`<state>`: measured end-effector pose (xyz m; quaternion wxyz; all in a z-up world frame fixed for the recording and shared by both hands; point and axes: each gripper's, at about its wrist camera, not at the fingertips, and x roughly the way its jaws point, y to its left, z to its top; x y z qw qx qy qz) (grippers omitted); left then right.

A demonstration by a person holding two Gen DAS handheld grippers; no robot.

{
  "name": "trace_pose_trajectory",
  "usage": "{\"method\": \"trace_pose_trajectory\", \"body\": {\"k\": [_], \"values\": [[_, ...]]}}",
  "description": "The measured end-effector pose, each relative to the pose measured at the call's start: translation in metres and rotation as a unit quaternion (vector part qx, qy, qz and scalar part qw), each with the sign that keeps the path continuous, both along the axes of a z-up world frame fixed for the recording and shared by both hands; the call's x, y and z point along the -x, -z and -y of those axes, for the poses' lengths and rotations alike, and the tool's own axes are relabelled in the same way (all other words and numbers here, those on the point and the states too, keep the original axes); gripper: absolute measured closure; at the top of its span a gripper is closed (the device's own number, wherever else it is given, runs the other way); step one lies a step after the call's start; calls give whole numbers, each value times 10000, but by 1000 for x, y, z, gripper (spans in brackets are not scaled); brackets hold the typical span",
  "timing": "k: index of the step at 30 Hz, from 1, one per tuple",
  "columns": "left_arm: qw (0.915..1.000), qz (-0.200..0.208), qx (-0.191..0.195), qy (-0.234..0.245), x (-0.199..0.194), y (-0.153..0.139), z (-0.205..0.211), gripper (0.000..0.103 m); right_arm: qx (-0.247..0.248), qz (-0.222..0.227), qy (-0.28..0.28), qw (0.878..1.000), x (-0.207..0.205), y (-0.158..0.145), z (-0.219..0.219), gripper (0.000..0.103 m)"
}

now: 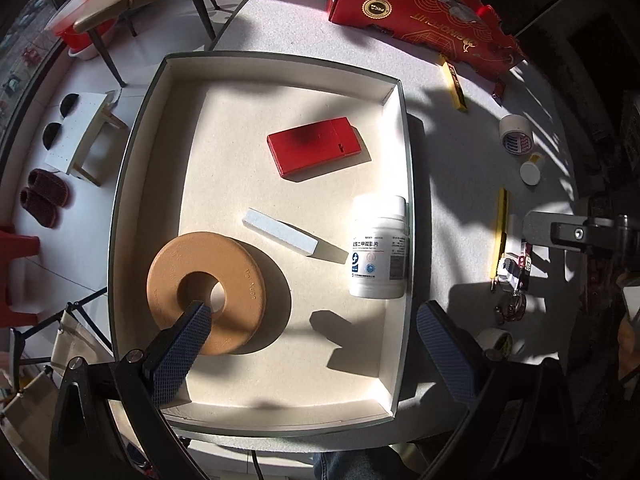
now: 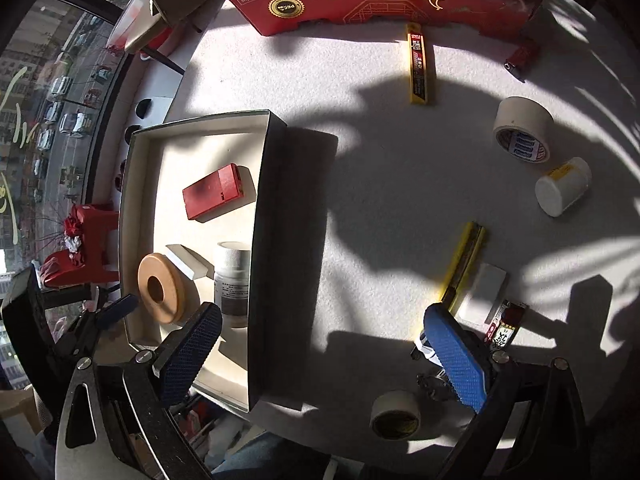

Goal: Organize rigid objects
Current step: 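Move both tools back toward the remaining objects on the table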

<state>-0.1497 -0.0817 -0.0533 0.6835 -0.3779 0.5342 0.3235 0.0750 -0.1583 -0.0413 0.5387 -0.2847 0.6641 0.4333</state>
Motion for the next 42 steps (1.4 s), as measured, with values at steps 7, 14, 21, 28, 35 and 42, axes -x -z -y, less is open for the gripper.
{"method": "trace_pose_trajectory", "body": {"k": [7, 14, 21, 28, 35, 42], "values": [[9949, 20, 19, 1009, -60, -12, 35, 0, 676, -207, 1647, 9838, -67, 38, 120, 2], [9852, -338, -226, 1664, -151, 3, 59, 0, 760, -416, 2223, 9711, -87, 49, 179, 2], [9810, -509, -289, 1848, -219, 33, 56, 0, 771, -399, 2234, 9708, -95, 48, 216, 2], [9778, -920, -192, 1872, -229, 68, 49, 0, 807, -351, 2282, 9696, -109, 52, 242, 2], [9798, -937, -41, 1763, -217, 79, 35, 0, 617, -247, 1718, 9829, -89, 47, 212, 2], [9707, -1113, -326, 2106, -230, 83, 43, 0, 513, -183, 1303, 9900, -74, 41, 184, 2]]}}
